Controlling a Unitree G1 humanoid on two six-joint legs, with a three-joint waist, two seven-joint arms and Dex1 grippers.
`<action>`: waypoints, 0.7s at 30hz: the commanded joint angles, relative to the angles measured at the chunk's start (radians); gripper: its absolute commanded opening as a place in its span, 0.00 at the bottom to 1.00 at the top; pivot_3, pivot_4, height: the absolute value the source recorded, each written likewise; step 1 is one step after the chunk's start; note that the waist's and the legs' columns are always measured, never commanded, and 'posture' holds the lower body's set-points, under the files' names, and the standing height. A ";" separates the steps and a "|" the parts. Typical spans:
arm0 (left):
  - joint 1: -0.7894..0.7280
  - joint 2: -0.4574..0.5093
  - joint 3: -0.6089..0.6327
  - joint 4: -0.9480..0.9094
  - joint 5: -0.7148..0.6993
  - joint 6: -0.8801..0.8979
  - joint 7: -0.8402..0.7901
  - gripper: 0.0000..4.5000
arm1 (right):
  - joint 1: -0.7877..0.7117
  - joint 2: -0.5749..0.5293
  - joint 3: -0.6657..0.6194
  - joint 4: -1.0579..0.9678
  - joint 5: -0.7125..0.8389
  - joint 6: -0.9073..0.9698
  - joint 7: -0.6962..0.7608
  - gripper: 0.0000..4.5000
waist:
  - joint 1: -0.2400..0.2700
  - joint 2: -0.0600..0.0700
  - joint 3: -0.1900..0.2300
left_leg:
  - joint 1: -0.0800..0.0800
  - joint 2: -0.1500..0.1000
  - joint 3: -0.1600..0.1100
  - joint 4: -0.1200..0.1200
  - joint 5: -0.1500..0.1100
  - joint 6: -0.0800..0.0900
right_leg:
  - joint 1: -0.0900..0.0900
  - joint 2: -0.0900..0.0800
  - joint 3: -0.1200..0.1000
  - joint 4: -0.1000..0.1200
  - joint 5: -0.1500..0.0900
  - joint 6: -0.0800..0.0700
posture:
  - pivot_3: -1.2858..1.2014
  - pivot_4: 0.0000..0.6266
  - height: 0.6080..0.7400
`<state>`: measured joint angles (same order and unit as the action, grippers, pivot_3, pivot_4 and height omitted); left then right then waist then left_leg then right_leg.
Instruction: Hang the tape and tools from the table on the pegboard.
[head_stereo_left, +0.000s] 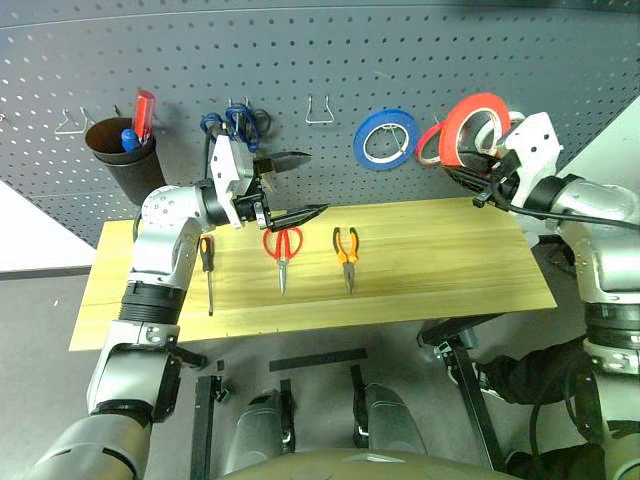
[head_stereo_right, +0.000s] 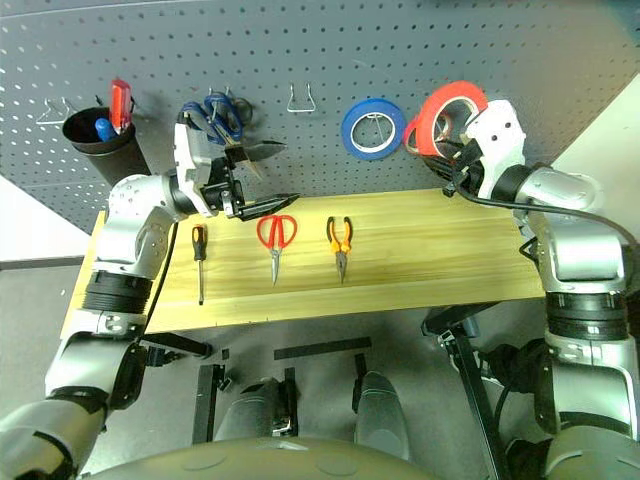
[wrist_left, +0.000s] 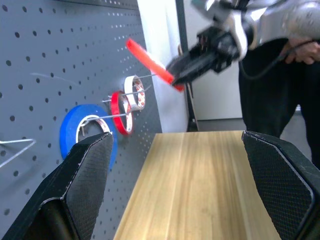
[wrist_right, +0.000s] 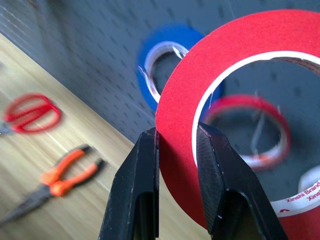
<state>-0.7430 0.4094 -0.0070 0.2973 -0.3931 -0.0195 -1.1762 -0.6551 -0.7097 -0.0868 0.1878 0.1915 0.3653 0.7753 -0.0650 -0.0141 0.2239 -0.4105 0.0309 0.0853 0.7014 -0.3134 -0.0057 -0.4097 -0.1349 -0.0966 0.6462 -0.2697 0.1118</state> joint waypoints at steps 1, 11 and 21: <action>-0.027 -0.006 0.002 -0.015 0.009 -0.016 0.013 0.97 | -0.100 0.038 0.022 0.186 -0.058 -0.137 -0.039 0.15 | -0.006 0.000 -0.001 | 0.000 0.000 0.000 0.000 0.000 0.000 | 0.000 0.000 0.000 0.000 0.000 0.000 | 0.46 0.17 0.94; 0.000 0.015 0.003 -0.078 0.000 0.052 0.052 0.97 | -0.242 0.126 0.069 0.500 -0.119 -0.323 -0.057 0.15 | -0.009 0.002 -0.001 | 0.000 0.001 0.000 -0.001 0.000 -0.001 | -0.001 0.000 0.000 0.001 0.000 0.000 | 0.47 0.18 0.94; 0.019 0.016 0.006 -0.135 -0.005 0.093 0.082 0.97 | -0.216 0.112 0.054 0.454 -0.105 -0.319 -0.027 0.78 | -0.007 0.003 -0.002 | 0.000 0.000 0.000 -0.001 0.000 -0.001 | 0.000 0.000 0.000 0.001 0.000 0.000 | 0.47 0.17 0.94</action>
<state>-0.7265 0.4177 -0.0161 0.2010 -0.3829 0.0677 -1.1007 -0.8689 -0.5716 0.0018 0.7176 0.0626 0.0426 0.7357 -0.0716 -0.0111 0.2216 -0.4100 0.0314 0.0849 0.7009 -0.3130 -0.0065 -0.4100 -0.1347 -0.0962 0.6477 -0.2697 0.1118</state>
